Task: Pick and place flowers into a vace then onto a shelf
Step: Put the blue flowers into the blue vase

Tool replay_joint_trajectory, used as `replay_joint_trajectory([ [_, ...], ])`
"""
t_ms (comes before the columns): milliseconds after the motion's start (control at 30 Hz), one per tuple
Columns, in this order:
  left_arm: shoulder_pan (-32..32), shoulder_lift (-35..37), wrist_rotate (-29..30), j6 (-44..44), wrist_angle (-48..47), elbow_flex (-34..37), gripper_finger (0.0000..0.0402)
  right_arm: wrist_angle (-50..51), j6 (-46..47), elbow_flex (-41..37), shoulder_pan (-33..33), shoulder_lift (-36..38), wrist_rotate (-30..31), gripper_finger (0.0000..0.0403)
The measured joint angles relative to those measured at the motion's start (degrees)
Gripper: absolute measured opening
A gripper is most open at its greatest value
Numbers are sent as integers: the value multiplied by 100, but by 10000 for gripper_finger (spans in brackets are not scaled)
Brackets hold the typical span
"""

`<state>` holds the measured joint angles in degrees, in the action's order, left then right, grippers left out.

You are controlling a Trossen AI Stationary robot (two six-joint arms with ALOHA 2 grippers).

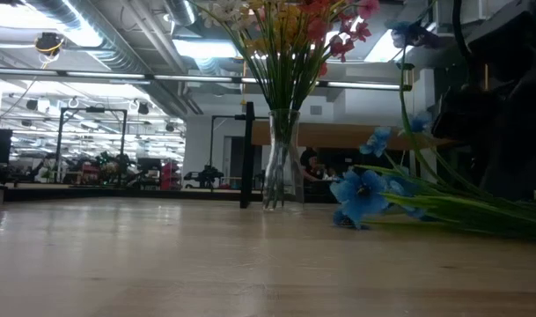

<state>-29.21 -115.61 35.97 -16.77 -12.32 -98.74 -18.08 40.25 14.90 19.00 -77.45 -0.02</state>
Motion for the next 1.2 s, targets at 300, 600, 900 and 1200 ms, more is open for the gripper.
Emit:
replay_joint_trajectory([
  [300, 0, 2, -88, 1, -279, 0, 17, 46, 150, -4, -7, -2, 631, 41],
  [600, 0, 2, -319, 67, -295, 0, 17, 18, 14, -7, -11, 207, 770, 7],
  [900, 0, 2, -323, 161, -297, 0, 17, 83, -454, -7, -11, 1192, 766, 3],
  [1200, -10, 7, -619, 152, -299, 0, 17, 281, -858, -7, -11, 2352, 759, 2],
])
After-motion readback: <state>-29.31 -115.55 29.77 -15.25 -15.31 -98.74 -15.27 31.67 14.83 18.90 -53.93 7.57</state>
